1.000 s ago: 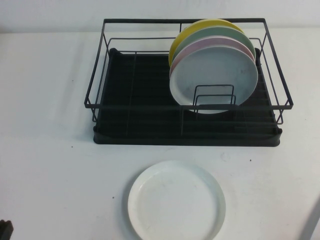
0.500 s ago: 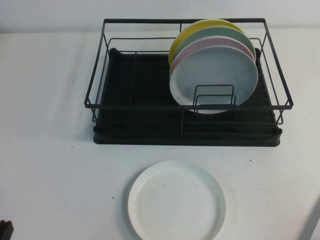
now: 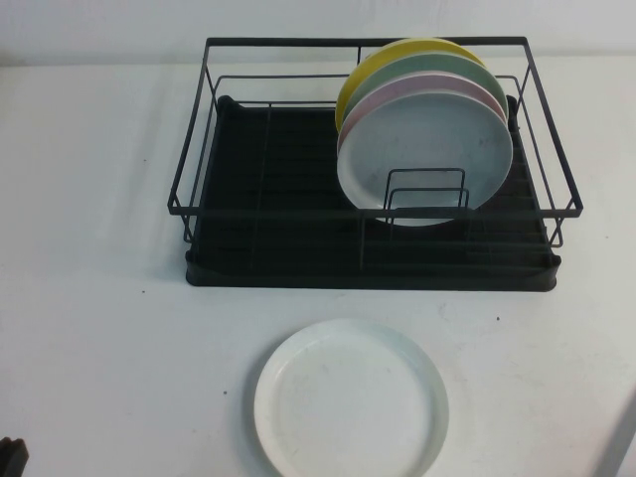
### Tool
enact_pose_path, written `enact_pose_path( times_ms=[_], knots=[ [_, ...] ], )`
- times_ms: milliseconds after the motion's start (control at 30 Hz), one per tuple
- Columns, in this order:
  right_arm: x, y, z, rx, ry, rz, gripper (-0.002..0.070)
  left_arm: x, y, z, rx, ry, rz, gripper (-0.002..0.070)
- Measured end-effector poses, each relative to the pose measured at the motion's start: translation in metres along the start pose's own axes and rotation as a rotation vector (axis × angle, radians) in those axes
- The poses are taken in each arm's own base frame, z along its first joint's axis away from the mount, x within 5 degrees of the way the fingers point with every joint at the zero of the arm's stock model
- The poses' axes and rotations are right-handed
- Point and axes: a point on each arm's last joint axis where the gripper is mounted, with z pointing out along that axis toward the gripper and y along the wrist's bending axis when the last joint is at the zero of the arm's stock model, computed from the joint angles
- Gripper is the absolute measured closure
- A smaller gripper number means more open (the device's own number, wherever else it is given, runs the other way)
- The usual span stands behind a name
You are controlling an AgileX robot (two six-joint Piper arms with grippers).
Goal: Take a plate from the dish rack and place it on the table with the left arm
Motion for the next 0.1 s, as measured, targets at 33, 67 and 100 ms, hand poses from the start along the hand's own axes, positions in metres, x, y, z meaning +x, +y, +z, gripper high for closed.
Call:
enact_pose_path(
  times_ms=[33, 67, 100],
  knots=[
    [0.0000, 0.0000, 0.0000, 0.000, 0.000, 0.000, 0.0694, 0.0000, 0.0000, 0.0000, 0.000, 0.000, 0.000, 0.0676],
    [0.0000, 0.0000, 0.0000, 0.000, 0.000, 0.000, 0.0694, 0.0000, 0.0000, 0.0000, 0.000, 0.000, 0.000, 0.0676],
    [0.0000, 0.0000, 0.0000, 0.000, 0.000, 0.000, 0.0694, 0.0000, 0.0000, 0.0000, 0.000, 0.000, 0.000, 0.0676]
  ],
)
